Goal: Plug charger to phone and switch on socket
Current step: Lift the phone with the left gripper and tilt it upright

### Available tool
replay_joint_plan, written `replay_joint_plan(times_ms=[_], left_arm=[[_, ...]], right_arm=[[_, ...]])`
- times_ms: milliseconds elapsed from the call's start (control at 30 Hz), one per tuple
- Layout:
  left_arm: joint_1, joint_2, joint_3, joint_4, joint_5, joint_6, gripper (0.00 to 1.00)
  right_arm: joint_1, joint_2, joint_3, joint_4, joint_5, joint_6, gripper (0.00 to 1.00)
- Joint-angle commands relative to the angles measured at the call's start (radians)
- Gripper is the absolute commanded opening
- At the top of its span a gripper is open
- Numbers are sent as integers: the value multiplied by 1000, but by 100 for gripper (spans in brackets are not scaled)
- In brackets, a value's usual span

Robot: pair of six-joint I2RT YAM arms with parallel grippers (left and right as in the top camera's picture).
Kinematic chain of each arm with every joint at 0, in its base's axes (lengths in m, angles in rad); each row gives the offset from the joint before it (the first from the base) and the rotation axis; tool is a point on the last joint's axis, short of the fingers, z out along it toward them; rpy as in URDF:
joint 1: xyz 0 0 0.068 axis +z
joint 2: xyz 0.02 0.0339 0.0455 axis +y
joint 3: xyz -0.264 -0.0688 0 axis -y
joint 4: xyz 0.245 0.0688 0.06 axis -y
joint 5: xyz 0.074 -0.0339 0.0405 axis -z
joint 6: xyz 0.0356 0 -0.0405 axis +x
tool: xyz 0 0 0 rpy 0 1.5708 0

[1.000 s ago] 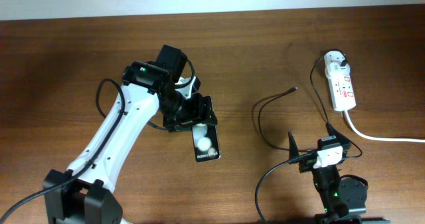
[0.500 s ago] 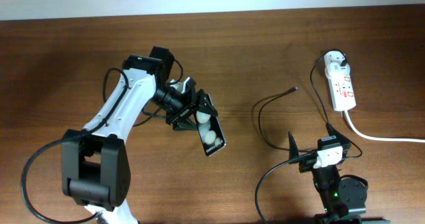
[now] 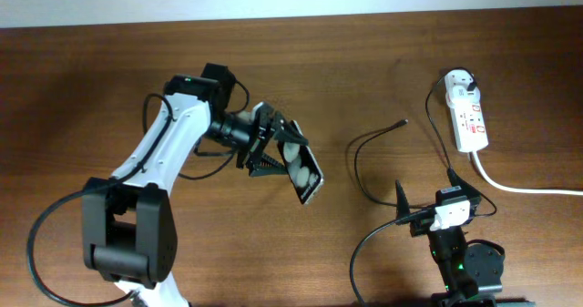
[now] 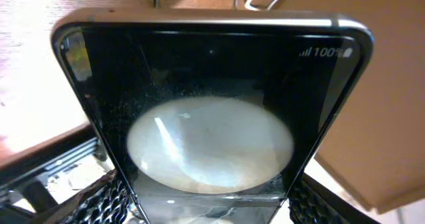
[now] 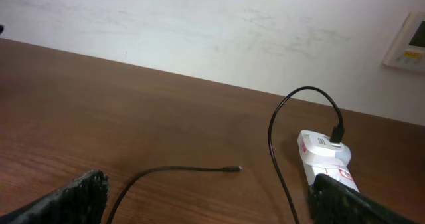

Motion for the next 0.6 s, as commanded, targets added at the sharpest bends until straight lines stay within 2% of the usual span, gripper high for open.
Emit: replay_joint_plan(times_ms=[0,167,567], left_arm=[[39,5,-2,-2,151,-42,67],[80,5,-2,-2,153,-41,68],[80,5,-2,-2,153,-41,70]], right_arm=[[5,-6,-5,-5,1,-7,99],[5,-6,-5,-5,1,-7,99],[5,-6,-5,-5,1,-7,99]])
